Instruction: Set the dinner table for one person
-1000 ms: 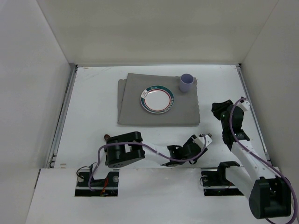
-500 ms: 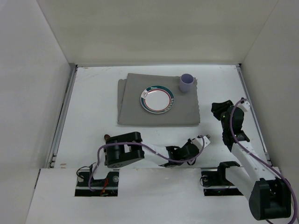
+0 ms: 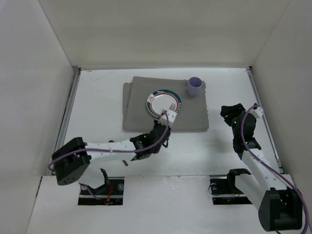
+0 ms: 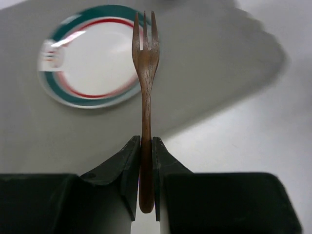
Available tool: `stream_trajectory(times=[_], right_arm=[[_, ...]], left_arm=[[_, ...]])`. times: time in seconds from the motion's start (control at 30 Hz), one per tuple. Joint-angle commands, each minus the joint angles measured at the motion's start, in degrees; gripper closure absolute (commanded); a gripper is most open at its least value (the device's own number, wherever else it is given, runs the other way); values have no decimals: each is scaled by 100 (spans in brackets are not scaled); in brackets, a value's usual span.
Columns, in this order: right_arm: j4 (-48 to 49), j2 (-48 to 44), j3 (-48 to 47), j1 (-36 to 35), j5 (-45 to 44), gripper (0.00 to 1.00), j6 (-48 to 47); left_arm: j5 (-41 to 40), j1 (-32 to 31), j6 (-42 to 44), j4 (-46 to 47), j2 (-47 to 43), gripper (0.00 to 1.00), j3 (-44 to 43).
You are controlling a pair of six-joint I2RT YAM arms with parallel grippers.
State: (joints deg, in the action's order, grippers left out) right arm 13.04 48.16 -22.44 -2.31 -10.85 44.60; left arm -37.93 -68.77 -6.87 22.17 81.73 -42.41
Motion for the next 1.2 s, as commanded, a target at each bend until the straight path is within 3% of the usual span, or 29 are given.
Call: stream_trajectory(times=[0.0,0.13,0.3,0.4,0.53,0.97,1.03,1.17], right_arm=[[322,281,-120,-81,39,40,-48],[445,606,-191,-283,48,40,-109],[489,887,-244,-380,39,40,-153],[533,1054,-287,-520,48,40,-171],[542,1143,-332,-609,39,40,-215],[542,1239,-376,-714,22,40,-223],[542,1248,-376,-705,22,39,-224],[542,1178,-376,-740,-4,35,-267]], left_arm=[[-338,1094,-16,-152,-473,93,137],[565,2580,-235,-20,-273,94,-108],[1314,3444,-359,365,368,94,-382],[1455,3638,-183,586,737,94,-469],[1710,3770,-112,226,1379,94,-759],[1271,3762,-104,138,2215,93,-751],[1148,3735,-147,86,2242,90,-742],[744,3621,-165,138,2014,60,-610]])
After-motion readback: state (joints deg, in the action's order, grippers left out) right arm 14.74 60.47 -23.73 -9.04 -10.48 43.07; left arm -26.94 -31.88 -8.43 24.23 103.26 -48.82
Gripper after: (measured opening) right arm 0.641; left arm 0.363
